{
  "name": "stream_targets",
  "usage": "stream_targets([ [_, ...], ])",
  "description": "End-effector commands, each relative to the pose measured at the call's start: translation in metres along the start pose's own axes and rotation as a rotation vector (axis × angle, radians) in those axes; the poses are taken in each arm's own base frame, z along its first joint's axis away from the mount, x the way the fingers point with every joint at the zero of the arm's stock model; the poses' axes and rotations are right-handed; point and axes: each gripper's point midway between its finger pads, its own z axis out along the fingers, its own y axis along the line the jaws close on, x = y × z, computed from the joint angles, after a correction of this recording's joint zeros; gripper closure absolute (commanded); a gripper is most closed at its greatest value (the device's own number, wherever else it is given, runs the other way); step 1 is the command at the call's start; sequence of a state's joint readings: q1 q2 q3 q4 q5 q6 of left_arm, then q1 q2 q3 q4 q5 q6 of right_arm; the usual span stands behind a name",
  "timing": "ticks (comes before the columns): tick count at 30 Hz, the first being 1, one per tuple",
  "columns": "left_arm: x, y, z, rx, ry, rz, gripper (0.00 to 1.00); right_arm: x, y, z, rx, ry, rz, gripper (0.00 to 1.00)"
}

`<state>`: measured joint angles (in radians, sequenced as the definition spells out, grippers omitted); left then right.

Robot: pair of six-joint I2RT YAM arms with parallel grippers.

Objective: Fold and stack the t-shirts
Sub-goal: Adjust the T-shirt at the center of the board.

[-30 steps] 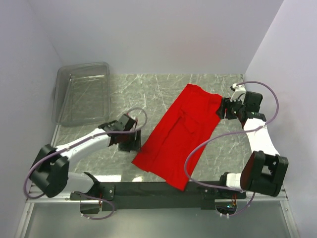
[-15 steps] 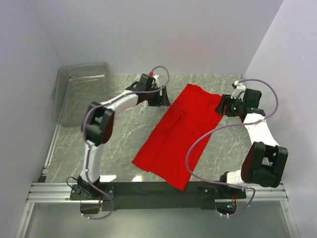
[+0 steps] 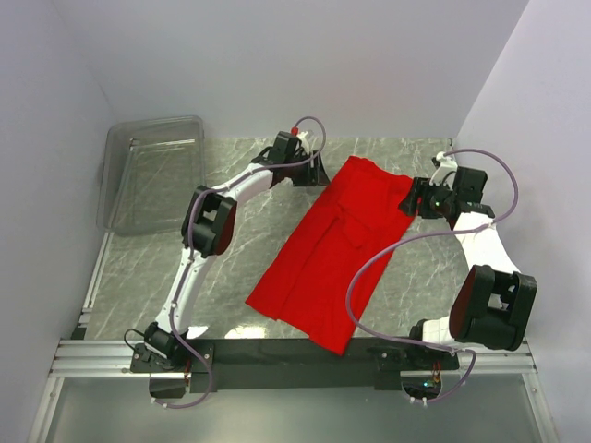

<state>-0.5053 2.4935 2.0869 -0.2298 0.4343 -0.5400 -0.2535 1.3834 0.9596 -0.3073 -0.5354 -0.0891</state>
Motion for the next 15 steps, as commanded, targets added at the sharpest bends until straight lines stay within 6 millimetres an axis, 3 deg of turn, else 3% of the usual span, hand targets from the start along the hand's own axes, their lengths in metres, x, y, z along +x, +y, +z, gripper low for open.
stream_targets([
  [1, 0.004, -0.002, 0.008, 0.030, 0.026, 0.004, 0.36, -0.013, 0.004, -0.007, -0.014, -0.054, 0.002, 0.33],
  [15, 0.048, 0.004, 0.022, -0.055, 0.114, 0.060, 0.45, -0.011, 0.003, -0.005, -0.018, -0.051, 0.025, 0.33],
])
